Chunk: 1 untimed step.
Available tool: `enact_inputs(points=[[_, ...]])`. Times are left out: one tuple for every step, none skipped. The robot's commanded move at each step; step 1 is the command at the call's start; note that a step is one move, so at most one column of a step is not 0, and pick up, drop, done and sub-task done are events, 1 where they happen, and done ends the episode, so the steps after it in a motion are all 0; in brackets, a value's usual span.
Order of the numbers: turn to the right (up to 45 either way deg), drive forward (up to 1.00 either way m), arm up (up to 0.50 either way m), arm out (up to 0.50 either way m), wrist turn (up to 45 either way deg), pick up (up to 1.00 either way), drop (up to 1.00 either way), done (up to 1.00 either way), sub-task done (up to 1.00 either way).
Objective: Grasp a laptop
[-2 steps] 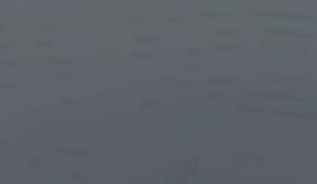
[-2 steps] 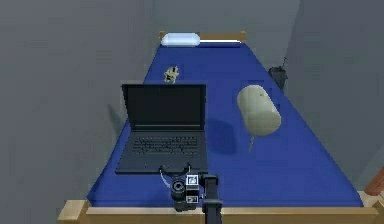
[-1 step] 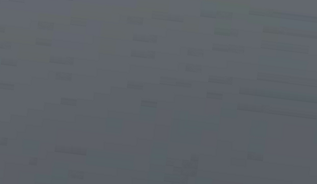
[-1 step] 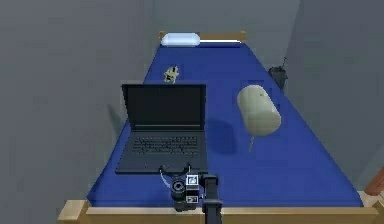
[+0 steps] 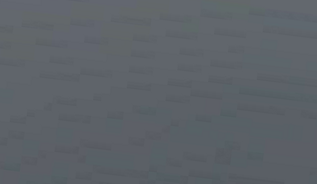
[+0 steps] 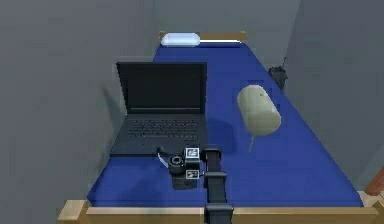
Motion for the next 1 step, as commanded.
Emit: enact_inputs(points=[[0.0,0.00,0.00,0.00,0.0,0.00,0.00,1.00,0.00]])
